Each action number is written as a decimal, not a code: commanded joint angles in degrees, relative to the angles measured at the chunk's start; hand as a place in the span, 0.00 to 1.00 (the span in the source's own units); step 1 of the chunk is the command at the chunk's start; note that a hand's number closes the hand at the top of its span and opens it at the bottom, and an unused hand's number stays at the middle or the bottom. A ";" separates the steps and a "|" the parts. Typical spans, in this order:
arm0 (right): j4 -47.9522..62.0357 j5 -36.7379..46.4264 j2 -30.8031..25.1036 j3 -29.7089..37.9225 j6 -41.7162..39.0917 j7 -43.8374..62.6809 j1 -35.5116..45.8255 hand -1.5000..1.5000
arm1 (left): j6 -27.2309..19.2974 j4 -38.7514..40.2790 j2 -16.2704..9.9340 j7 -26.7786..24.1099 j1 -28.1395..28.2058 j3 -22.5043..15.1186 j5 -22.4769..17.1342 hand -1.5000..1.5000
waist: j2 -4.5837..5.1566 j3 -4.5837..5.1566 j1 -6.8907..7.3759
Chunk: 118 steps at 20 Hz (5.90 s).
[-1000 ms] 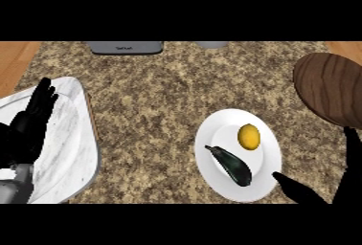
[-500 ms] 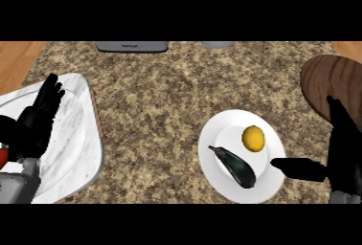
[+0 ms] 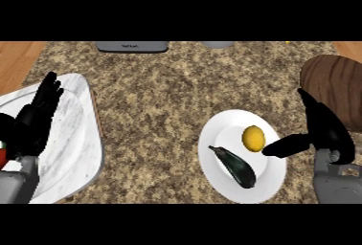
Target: Pick the lemon from the plate and place it in the bowl
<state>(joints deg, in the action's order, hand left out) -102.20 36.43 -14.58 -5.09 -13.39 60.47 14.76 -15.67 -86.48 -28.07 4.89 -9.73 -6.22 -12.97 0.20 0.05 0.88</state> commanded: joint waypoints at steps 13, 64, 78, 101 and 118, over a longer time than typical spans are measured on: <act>17.41 3.60 -0.25 -4.05 -5.15 0.87 3.84 0.00 | 0.46 -1.66 2.56 1.59 0.99 0.52 2.41 0.50 | -0.16 -0.07 -0.40; 63.52 15.19 0.24 5.29 8.41 -35.34 27.62 1.00 | 9.71 -2.35 11.05 2.08 0.68 10.17 11.87 0.50 | 0.44 -0.13 1.39; 50.57 26.35 -3.72 2.90 23.33 -23.57 37.04 1.00 | 9.69 -1.18 10.90 2.43 1.65 11.73 12.57 0.50 | -0.76 0.02 -1.82; 64.61 11.41 -19.33 24.74 32.22 -49.08 30.89 1.00 | 11.47 -1.48 12.38 1.86 -0.49 12.77 13.33 0.50 | 0.39 -0.13 0.51; 91.54 10.47 -27.04 29.50 26.19 -57.61 33.54 0.00 | 11.11 0.61 14.31 3.18 -4.49 11.01 14.61 0.50 | 1.51 -0.37 1.90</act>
<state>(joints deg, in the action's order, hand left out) -13.96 47.65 -41.49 23.69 15.19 6.22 49.05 -3.54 -88.05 -14.95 8.18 -12.16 5.44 0.71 1.44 -0.25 3.00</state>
